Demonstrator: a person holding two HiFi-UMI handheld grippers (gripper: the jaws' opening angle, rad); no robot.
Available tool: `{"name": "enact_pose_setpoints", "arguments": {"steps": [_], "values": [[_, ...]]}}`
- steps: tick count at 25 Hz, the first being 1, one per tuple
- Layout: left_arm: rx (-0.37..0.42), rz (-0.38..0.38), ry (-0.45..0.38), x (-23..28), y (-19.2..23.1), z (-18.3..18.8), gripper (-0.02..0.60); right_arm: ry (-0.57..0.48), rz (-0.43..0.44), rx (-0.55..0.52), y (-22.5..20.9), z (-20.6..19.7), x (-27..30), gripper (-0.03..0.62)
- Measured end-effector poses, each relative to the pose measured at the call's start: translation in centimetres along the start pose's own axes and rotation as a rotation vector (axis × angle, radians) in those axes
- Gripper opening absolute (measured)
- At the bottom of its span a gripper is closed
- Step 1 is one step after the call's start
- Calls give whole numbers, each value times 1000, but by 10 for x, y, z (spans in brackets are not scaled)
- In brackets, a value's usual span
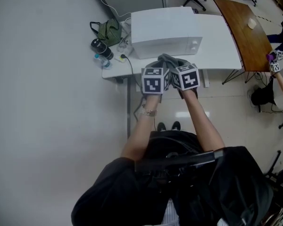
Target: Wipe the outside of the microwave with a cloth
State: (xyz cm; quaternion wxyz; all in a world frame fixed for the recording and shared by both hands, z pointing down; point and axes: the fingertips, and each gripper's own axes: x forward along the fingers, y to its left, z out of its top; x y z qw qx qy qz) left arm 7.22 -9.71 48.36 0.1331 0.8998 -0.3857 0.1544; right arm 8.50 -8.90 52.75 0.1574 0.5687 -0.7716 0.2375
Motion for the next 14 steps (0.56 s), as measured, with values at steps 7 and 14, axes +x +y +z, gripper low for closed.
{"name": "enact_pose_setpoints", "arguments": {"steps": [7, 14], "values": [[22, 1, -22, -9, 3, 7, 0, -18, -40, -20, 9, 7, -8, 33], [23, -18, -44, -9, 9, 13, 0, -44, -54, -34, 15, 14, -5, 32]]}}
